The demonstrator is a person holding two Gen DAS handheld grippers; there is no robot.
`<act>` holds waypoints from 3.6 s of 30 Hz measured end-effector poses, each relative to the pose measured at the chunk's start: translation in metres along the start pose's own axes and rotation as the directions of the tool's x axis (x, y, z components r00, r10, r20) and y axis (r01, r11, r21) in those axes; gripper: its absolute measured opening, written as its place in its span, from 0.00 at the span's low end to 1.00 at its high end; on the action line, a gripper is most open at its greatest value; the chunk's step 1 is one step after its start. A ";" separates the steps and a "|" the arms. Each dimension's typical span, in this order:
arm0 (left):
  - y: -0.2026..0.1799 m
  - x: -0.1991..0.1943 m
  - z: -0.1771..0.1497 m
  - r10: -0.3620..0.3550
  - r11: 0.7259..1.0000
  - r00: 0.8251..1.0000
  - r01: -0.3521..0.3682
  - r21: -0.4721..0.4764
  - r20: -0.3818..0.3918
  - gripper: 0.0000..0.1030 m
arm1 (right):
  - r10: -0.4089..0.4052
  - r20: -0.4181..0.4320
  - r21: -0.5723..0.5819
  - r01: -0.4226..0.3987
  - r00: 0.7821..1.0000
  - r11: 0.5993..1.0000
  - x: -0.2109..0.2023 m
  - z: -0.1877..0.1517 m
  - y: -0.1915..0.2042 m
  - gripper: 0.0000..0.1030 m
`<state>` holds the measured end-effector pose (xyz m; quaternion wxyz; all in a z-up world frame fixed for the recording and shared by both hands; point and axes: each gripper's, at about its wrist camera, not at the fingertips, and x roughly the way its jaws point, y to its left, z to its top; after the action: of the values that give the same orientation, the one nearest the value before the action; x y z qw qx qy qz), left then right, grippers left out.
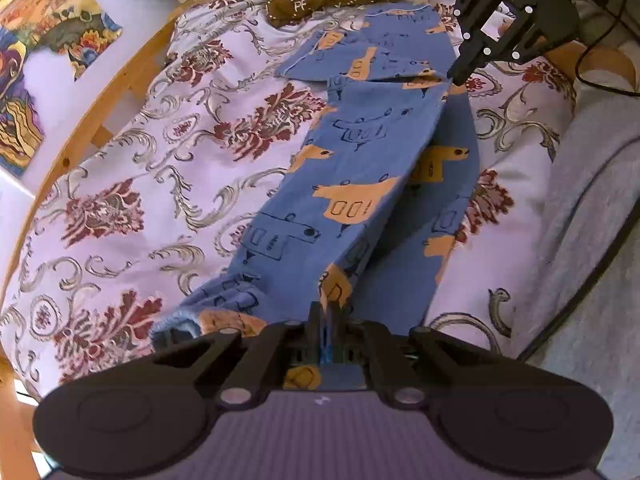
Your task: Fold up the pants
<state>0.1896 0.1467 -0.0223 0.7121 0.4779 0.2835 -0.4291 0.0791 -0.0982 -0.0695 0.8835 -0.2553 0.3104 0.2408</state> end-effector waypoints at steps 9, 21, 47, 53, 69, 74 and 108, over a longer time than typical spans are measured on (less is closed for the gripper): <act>-0.014 0.001 -0.012 -0.019 1.000 1.000 0.019 -0.010 -0.012 0.01 | 0.034 -0.032 -0.006 -0.034 0.999 0.999 0.006 -0.005 0.009 0.00; -0.015 0.005 -0.013 -0.088 0.996 0.994 0.086 -0.038 -0.070 0.13 | 0.114 -0.081 0.090 -0.106 0.990 0.990 0.020 -0.014 0.005 0.18; -0.010 0.045 0.164 -0.151 0.667 0.964 0.262 -0.697 0.217 1.00 | -0.297 -0.027 0.583 0.256 0.955 0.771 -0.056 -0.088 -0.144 0.99; -0.053 0.089 0.161 -0.095 0.382 0.974 0.225 -0.897 0.204 1.00 | -0.298 -0.074 0.580 0.284 0.952 0.764 -0.049 -0.095 -0.150 0.99; -0.092 0.098 0.168 -0.059 0.519 0.981 0.187 -0.834 0.183 0.92 | 0.197 -0.203 0.604 -0.036 0.959 0.796 0.057 -0.015 -0.248 0.98; -0.087 0.102 0.160 -0.069 0.471 0.982 0.185 -0.862 0.174 0.62 | 0.244 -0.276 0.756 0.053 0.930 0.653 0.103 0.007 -0.265 0.75; -0.085 0.095 0.160 -0.056 0.484 0.983 0.182 -0.856 0.177 0.01 | -0.020 -0.231 0.779 0.197 0.973 0.595 0.050 0.018 -0.263 0.00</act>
<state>0.1583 -0.0481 -0.0753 0.8403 0.0057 0.4480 -0.3051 0.2752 -0.2723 -0.0115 0.8817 0.1243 0.4552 -0.0041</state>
